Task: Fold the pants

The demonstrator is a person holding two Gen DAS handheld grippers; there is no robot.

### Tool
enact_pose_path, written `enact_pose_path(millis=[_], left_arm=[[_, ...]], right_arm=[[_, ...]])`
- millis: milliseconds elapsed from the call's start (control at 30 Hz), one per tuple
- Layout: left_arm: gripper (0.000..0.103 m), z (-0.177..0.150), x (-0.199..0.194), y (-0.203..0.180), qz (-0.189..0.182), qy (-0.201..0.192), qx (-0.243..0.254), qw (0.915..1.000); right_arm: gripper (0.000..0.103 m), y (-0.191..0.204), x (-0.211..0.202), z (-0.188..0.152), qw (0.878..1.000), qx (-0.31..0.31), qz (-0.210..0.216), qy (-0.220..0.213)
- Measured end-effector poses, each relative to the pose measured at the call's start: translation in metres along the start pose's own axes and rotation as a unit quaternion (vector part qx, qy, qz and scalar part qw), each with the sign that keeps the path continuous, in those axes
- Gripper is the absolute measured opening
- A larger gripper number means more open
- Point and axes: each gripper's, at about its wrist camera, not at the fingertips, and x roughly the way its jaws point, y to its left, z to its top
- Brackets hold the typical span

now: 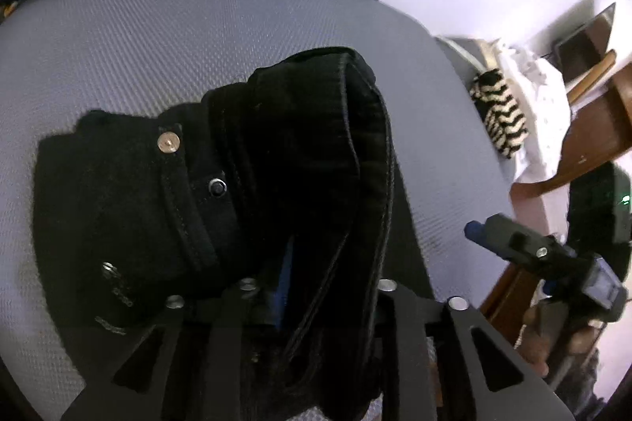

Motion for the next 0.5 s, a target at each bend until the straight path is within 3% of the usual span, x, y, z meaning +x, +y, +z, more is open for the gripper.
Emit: enact_pose_path(millis=[67,133,200,333,500], left_arm=[[0.045,-0.001,0.002,-0.007,0.001,-0.004,0.005,1.0],[0.067,-0.002,0.0,-0.016,-0.009,-0.007,0.022,0.9997],[0.074,-0.005,-0.009,-0.023,-0.025,-0.014,0.04,0.9988],[0.079,-0.009,-0.036,-0.027,-0.037,-0.041,0.069,0.9961],[0.079,-0.016,-0.064,0.006,-0.005,-0.074,0.041,0.9964]], right_arm=[[0.092,-0.008,-0.002,-0.002,1.0,0.004,0.001,0.001],[0.092,-0.011,-0.002,-0.002,1.0,0.007,0.004,0.003],[0.092,-0.015,-0.001,-0.001,1.0,0.009,0.011,0.006],[0.092,-0.015,0.005,0.002,0.999,0.002,0.035,0.021],[0.087,-0.003,0.025,0.006,0.994,-0.03,0.085,0.065]])
